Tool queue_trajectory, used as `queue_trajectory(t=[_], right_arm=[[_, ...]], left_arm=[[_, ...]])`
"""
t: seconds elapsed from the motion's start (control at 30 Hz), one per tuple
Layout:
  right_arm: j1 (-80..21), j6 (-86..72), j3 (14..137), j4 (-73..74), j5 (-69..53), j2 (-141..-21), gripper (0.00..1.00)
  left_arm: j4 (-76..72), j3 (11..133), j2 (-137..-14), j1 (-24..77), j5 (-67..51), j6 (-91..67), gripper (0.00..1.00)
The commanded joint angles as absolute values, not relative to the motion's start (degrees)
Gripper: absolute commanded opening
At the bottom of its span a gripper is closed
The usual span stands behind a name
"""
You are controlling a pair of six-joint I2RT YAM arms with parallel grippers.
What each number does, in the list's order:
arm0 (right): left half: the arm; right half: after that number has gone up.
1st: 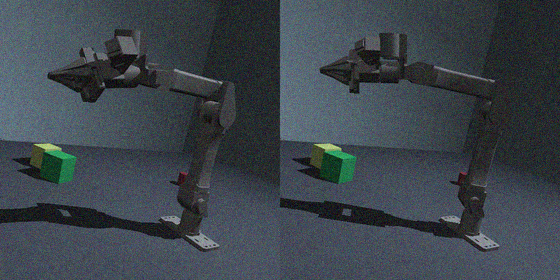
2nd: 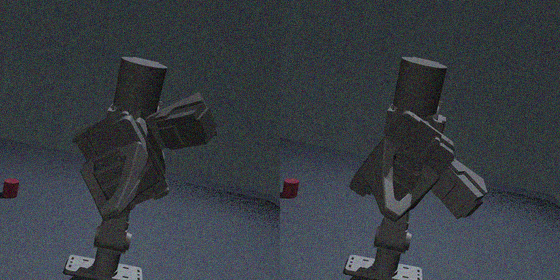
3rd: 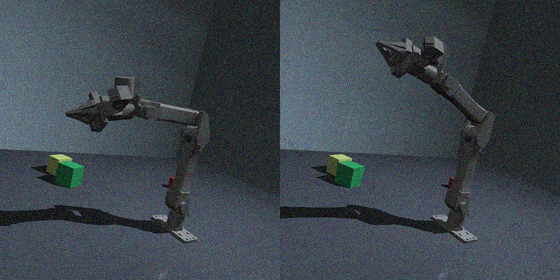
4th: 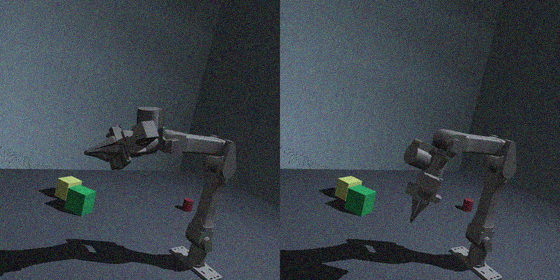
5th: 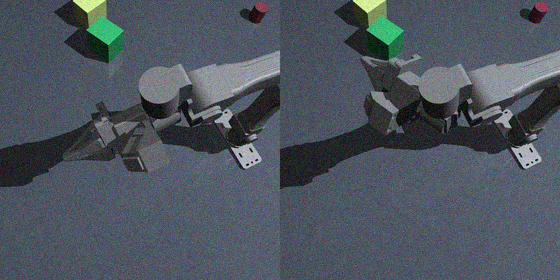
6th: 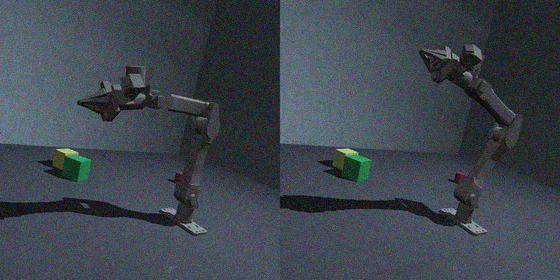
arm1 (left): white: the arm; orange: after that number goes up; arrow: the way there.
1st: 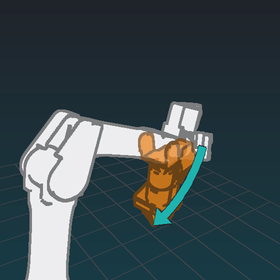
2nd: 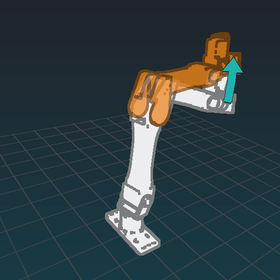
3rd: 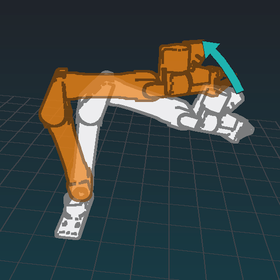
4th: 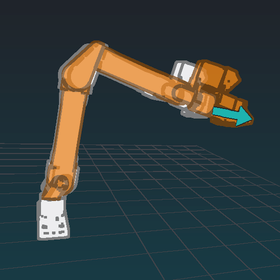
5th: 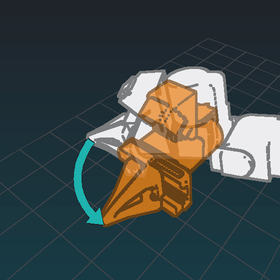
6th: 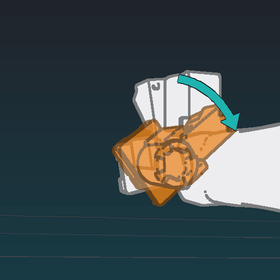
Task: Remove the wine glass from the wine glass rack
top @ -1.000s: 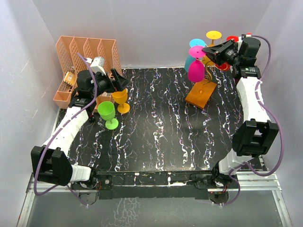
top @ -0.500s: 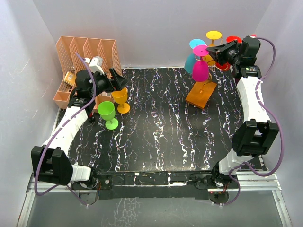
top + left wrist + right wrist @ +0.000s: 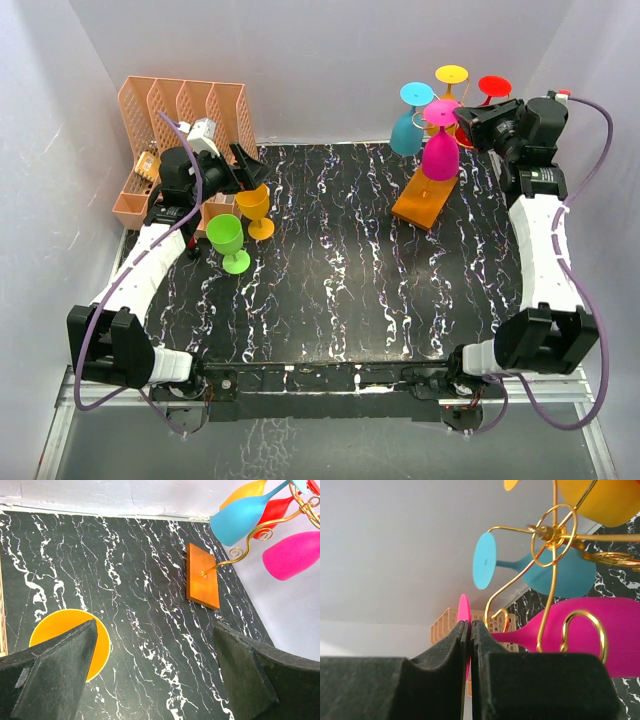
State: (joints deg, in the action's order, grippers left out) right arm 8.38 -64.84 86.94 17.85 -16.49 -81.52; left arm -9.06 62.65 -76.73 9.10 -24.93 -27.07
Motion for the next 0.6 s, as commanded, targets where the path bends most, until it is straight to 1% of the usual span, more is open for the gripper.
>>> queue_trajectory(t=[0.0,0.13,0.27,0.37,0.47,0.57], right_arm=[[8.61,-66.09,84.38,12.57,-17.30,-76.17,0.07],[8.77,-67.92,78.88,10.77,-22.90,-71.71,0.07],[8.66,-74.43,68.46,-3.42,-34.40,-66.32,0.07],[7.84,-76.12,65.36,-11.01,-42.68,-64.22,0.07],[7.30,-73.81,63.26,-8.73,-46.98,-61.61,0.07],[6.69,-72.83,55.95,-7.67,-47.72,-57.17,0.07]], left_arm=[[-10.89,62.77,-76.39,8.68,-26.34,-27.16,0.97],[-11.05,62.71,-76.54,8.62,-26.42,-27.49,0.97],[-11.80,62.41,-77.09,8.53,-27.15,-28.21,0.97],[-11.85,62.40,-77.63,8.57,-27.31,-28.30,0.97],[-12.02,62.25,-77.85,8.55,-27.42,-28.45,0.97],[-12.34,62.14,-78.12,8.61,-28.10,-28.76,0.97]])
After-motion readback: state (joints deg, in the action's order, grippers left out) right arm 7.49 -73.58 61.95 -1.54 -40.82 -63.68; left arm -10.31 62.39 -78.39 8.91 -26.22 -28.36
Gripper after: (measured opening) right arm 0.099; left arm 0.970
